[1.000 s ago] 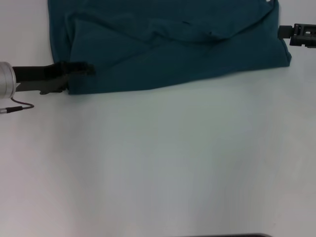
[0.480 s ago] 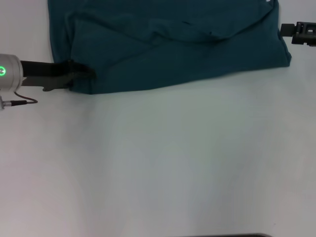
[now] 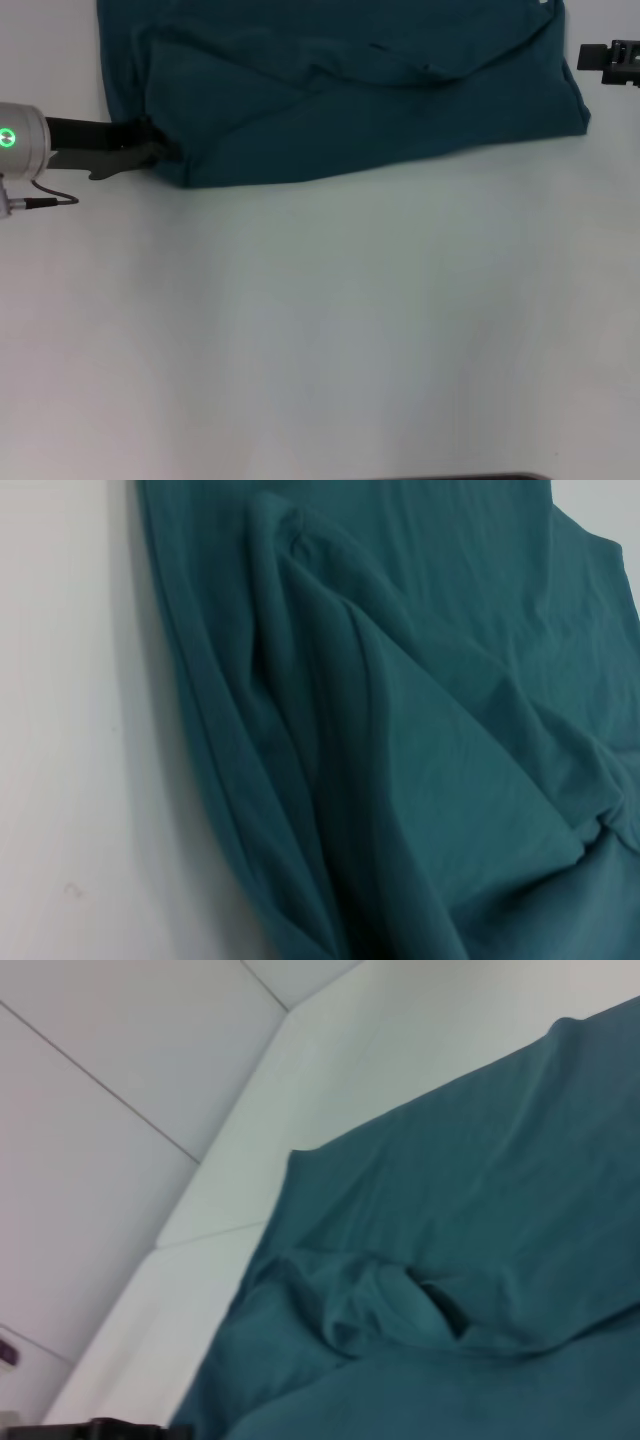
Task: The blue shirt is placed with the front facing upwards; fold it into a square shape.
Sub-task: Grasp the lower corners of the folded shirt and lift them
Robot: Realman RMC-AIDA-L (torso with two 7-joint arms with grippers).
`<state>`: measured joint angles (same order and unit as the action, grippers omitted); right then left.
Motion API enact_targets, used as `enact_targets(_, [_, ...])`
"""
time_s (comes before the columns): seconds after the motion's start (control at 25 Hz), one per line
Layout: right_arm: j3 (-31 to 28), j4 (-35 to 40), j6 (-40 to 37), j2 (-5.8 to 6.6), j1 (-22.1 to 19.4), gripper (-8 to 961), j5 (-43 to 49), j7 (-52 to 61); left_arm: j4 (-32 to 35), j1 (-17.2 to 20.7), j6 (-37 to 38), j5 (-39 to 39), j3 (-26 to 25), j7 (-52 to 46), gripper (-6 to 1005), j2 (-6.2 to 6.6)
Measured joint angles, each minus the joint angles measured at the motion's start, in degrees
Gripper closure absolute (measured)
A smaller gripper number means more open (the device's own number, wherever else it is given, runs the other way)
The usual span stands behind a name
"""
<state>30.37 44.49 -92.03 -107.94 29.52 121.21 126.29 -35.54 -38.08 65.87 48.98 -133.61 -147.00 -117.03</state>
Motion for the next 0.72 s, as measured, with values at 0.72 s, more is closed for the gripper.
enact_targets(0.72, [2.03, 0.34, 11.79, 2.35, 6.35, 29, 23.01, -0.4, -2.97, -0.19, 2.37, 0.49, -0.16, 0.02, 988, -0.73])
